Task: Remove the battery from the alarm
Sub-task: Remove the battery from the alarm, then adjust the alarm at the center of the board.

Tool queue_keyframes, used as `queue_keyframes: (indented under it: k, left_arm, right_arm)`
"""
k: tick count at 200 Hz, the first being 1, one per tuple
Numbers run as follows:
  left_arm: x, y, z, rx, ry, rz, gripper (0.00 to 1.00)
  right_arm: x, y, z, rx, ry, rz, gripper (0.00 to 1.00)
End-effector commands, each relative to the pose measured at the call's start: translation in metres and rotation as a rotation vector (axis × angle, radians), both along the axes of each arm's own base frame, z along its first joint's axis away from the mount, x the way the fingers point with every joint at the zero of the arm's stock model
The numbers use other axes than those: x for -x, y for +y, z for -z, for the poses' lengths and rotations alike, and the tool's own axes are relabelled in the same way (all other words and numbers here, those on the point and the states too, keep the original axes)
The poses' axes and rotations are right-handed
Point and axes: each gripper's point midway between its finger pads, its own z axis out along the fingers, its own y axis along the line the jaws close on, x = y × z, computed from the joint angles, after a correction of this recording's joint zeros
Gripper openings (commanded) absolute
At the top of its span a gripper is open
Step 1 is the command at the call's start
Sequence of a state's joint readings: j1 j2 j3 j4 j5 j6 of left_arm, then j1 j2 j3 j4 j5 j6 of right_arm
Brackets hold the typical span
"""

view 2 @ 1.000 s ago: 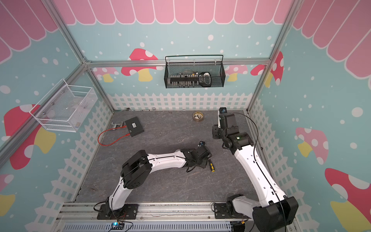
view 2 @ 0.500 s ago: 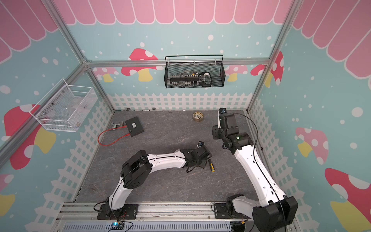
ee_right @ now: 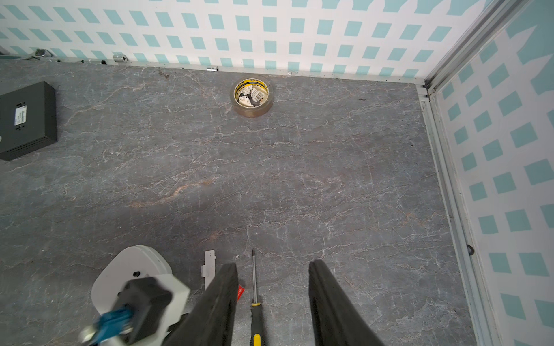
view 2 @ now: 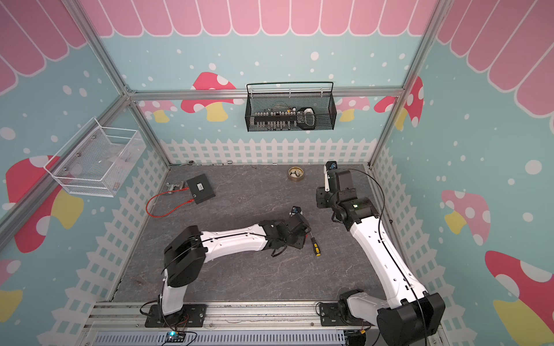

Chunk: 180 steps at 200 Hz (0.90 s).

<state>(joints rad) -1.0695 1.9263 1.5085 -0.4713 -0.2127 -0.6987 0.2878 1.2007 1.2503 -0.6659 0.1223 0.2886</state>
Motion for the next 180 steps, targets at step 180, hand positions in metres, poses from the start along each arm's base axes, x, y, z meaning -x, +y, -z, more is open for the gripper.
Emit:
queue_keyframes:
  k: [180]
  left_arm:
    - [-0.078, 0.174, 0.053, 0.062, 0.061, -0.286, 0.42]
  right_arm:
    - [0.065, 0.154, 0.198, -0.243, 0.564, -0.342, 0.19]
